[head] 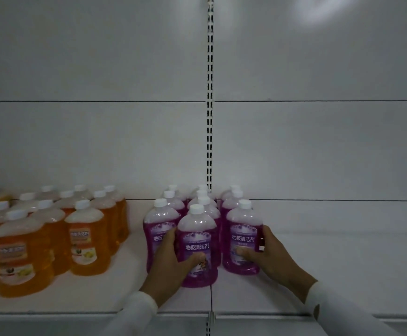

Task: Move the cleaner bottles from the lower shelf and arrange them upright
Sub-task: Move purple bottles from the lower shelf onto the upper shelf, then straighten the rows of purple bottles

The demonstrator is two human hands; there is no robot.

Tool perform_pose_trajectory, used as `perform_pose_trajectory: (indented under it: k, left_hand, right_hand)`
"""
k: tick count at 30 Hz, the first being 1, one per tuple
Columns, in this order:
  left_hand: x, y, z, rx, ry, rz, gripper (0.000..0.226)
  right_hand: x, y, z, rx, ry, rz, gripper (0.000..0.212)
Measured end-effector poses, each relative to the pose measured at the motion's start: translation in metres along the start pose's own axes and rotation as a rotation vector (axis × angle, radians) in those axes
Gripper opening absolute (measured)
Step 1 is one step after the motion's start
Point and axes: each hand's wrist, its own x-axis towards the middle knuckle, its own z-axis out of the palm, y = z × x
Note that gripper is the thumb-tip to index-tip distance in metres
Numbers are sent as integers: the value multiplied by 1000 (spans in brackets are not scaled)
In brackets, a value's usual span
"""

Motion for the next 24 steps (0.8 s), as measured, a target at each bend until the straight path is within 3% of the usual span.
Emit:
perform_pose_trajectory:
  k: [6,10,16,24]
  left_hand:
    - [-4,15,-10,185,-79,-27,63]
    - [-11,45,-19,400,8,76,57]
    - [0,102,-11,667,51,166,58]
    - [30,144,13,880,-126,257,38]
  right_hand:
    - [3,-3,-14,-110,-102,22,74]
    - [1,-13,-37,-254,-88,56,90]
    - [3,-52,-65,-472,-103,-95,74]
    - [15,-97,-86,-628,-147,-249,62]
